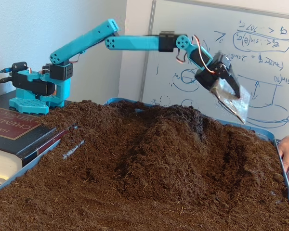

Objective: Build a berm.

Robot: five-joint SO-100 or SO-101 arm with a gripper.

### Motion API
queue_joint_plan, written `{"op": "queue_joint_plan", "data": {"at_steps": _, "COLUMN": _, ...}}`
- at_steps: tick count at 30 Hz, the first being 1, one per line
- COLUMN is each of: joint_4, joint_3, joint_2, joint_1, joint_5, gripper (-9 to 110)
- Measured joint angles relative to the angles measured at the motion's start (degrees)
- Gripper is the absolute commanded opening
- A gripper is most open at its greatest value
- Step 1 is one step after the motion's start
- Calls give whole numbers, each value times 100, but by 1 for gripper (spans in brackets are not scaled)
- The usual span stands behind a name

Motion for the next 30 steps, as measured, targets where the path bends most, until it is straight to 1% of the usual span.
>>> {"op": "queue_joint_plan", "data": {"at_steps": 4, "joint_4": -1274, "joint_3": -255, "joint_2": -1046, "joint_1": 35, "joint_5": 0, "gripper": 0}}
{"op": "queue_joint_plan", "data": {"at_steps": 6, "joint_4": -1731, "joint_3": -264, "joint_2": -1371, "joint_1": 35, "joint_5": -18, "gripper": 0}}
{"op": "queue_joint_plan", "data": {"at_steps": 8, "joint_4": -1907, "joint_3": -264, "joint_2": -1521, "joint_1": 70, "joint_5": -237, "gripper": 0}}
{"op": "queue_joint_plan", "data": {"at_steps": 11, "joint_4": -1854, "joint_3": -105, "joint_2": -1538, "joint_1": 167, "joint_5": -606, "gripper": 0}}
{"op": "queue_joint_plan", "data": {"at_steps": 16, "joint_4": -932, "joint_3": 703, "joint_2": -1538, "joint_1": 369, "joint_5": -1134, "gripper": 0}}
{"op": "queue_joint_plan", "data": {"at_steps": 21, "joint_4": 299, "joint_3": 1257, "joint_2": -976, "joint_1": 378, "joint_5": -1160, "gripper": 0}}
{"op": "queue_joint_plan", "data": {"at_steps": 25, "joint_4": 1187, "joint_3": 1327, "joint_2": -642, "joint_1": 343, "joint_5": -1160, "gripper": 0}}
{"op": "queue_joint_plan", "data": {"at_steps": 30, "joint_4": 2013, "joint_3": 1318, "joint_2": -360, "joint_1": 299, "joint_5": -1160, "gripper": 0}}
